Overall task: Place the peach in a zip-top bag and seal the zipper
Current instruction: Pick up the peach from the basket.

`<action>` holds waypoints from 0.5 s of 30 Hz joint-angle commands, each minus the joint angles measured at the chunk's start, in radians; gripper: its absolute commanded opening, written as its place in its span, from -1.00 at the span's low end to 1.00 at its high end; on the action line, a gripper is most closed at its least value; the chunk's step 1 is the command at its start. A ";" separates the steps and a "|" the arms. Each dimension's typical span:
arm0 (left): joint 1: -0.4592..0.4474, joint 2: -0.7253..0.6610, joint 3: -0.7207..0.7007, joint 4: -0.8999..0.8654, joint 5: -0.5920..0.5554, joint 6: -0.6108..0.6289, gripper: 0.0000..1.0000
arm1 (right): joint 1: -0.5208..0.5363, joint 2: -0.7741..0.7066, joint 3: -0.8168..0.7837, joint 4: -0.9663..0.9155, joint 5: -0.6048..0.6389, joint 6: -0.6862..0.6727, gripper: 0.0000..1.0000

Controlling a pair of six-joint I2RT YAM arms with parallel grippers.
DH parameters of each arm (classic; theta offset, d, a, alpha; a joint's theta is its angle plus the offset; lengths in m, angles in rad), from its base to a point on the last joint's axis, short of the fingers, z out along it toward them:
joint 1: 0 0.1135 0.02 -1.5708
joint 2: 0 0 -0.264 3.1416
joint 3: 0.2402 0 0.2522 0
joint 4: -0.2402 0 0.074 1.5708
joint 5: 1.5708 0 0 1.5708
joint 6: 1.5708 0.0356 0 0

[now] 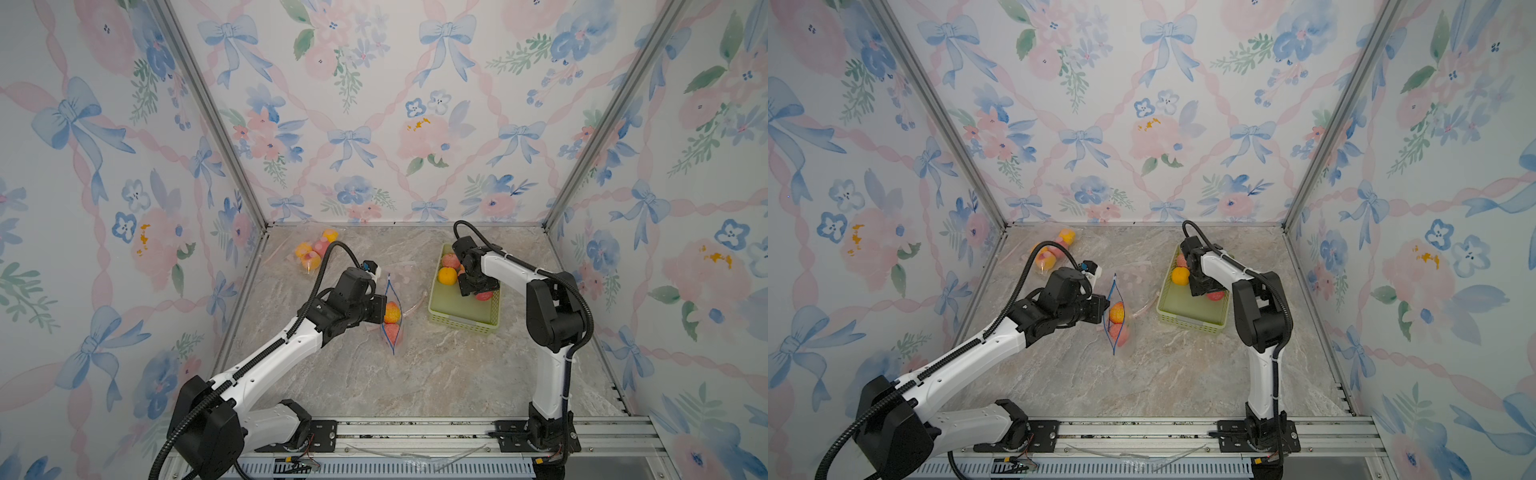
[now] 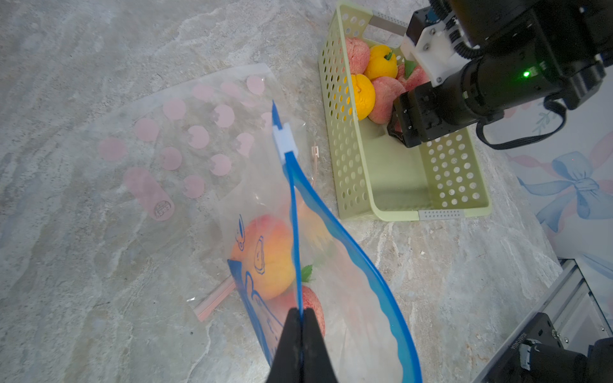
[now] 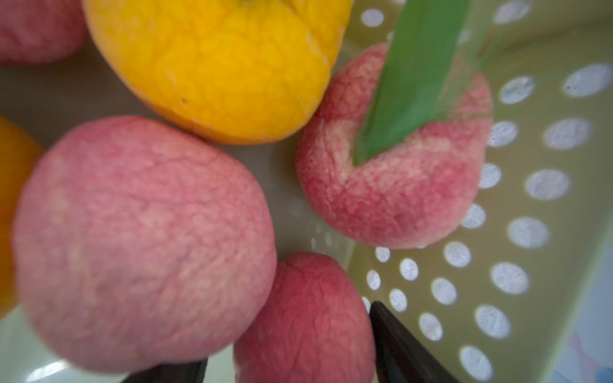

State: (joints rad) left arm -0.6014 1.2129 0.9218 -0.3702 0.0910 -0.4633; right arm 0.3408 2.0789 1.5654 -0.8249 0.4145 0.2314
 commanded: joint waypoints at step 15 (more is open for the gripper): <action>0.006 0.002 0.006 -0.006 0.027 0.002 -1.00 | 0.047 -0.188 -0.036 -0.054 -0.034 0.024 -0.12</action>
State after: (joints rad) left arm -0.6014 1.2194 0.9218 -0.3702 0.0982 -0.4637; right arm 0.3603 1.9930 1.5425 -0.8455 0.3920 0.2344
